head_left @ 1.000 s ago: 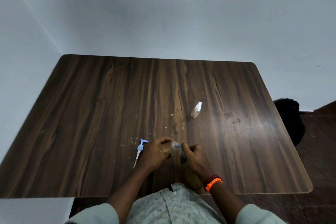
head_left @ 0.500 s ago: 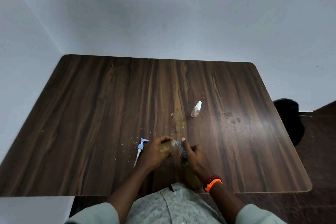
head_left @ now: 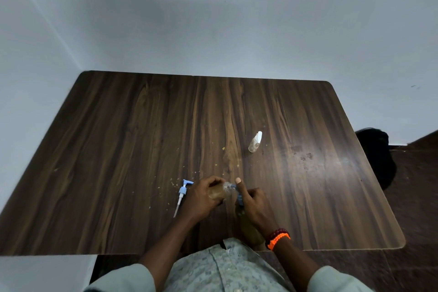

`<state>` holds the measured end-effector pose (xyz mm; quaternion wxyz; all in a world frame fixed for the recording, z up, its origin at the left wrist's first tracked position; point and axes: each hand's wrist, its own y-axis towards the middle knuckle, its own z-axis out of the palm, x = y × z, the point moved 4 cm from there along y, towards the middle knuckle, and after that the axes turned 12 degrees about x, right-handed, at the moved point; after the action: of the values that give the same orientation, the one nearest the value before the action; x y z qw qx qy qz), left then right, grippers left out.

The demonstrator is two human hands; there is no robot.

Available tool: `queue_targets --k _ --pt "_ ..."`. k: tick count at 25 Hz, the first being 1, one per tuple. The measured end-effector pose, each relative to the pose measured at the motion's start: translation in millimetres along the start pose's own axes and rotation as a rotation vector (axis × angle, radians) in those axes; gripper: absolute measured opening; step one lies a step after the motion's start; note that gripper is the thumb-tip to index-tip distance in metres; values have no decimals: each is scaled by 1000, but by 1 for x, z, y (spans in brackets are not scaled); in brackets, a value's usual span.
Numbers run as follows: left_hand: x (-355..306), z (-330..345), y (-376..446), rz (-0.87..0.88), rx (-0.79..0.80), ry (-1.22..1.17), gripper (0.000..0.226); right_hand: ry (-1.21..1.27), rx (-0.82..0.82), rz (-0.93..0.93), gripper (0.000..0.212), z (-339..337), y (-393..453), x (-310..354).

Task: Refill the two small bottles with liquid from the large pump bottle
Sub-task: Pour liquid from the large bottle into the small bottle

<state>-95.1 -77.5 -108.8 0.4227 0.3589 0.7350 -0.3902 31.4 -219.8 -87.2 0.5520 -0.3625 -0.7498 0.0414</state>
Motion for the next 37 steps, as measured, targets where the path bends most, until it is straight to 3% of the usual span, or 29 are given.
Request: queue_targets --k 5,10,16,22,27,32,37 --pt "-1 2 -2 -10 7 17 38 -12 27 -27 65 0 0 -4" --pt "-4 1 -2 -13 13 -39 38 21 27 -15 88 0 1 -4" --pt "-4 1 -1 -5 17 13 40 16 6 -61 65 -4 -1 -1" --pt "-9 -1 0 5 10 -23 38 -4 21 -64 91 -3 5 -1" --pt "-10 -1 1 0 15 -2 38 -43 1 -88 68 -5 8 -1" --pt "-10 -3 1 5 11 -36 36 -12 4 -55 78 -4 7 -1" --pt "-9 -3 1 -5 17 -16 39 -11 19 -60 68 -4 7 1"
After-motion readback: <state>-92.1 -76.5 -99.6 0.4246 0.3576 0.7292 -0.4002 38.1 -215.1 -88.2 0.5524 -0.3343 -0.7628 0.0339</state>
